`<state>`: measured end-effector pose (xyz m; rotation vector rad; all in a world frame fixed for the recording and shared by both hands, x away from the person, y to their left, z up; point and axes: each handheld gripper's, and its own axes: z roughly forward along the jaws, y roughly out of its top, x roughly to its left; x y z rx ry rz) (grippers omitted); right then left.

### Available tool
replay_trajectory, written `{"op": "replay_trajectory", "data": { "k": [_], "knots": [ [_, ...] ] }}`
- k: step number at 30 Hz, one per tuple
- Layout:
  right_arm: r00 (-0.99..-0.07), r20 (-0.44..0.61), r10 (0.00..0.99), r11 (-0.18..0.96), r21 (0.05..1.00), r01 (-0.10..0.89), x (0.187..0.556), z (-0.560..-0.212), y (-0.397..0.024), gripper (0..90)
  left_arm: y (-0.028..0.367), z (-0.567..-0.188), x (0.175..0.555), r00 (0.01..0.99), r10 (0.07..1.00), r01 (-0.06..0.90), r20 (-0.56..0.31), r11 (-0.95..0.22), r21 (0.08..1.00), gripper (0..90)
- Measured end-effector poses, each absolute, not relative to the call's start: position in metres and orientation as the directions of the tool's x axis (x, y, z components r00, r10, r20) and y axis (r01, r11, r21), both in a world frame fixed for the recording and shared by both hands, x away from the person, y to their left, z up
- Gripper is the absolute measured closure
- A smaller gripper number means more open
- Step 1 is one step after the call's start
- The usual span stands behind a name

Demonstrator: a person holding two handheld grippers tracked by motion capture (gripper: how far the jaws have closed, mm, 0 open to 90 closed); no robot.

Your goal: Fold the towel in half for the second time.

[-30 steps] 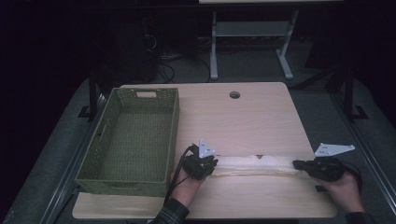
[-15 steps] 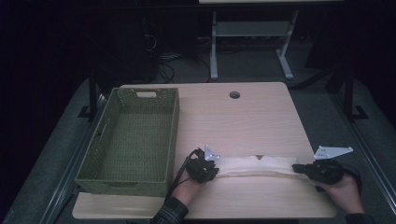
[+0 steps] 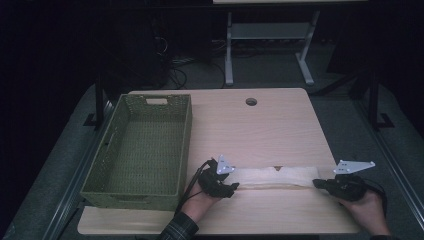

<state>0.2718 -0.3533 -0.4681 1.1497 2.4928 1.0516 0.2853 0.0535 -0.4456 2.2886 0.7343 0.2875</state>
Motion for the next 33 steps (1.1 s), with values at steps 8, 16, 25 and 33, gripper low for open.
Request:
{"op": "replay_trajectory", "data": {
  "k": [8,16,25,33],
  "knots": [
    [-0.670,0.073,0.739,0.456,0.678,0.577,0.298,-0.468,-0.349,89.9,0.054,-0.446,0.290,0.817,0.576,0.419,-0.007,-0.585,0.694,42.1],
    [-0.659,0.062,0.750,0.454,0.676,0.580,0.325,-0.468,-0.342,89.9,0.051,-0.447,0.293,0.822,0.569,0.406,-0.003,-0.583,0.703,40.4],
    [-0.662,0.040,0.749,0.468,0.675,0.571,0.363,-0.468,-0.325,89.9,0.054,-0.445,0.295,0.818,0.576,0.404,0.000,-0.574,0.712,39.5],
    [-0.675,0.027,0.737,0.477,0.687,0.548,0.396,-0.469,-0.307,89.8,0.057,-0.444,0.294,0.810,0.587,0.408,0.000,-0.563,0.718,39.5]
  ]
}}
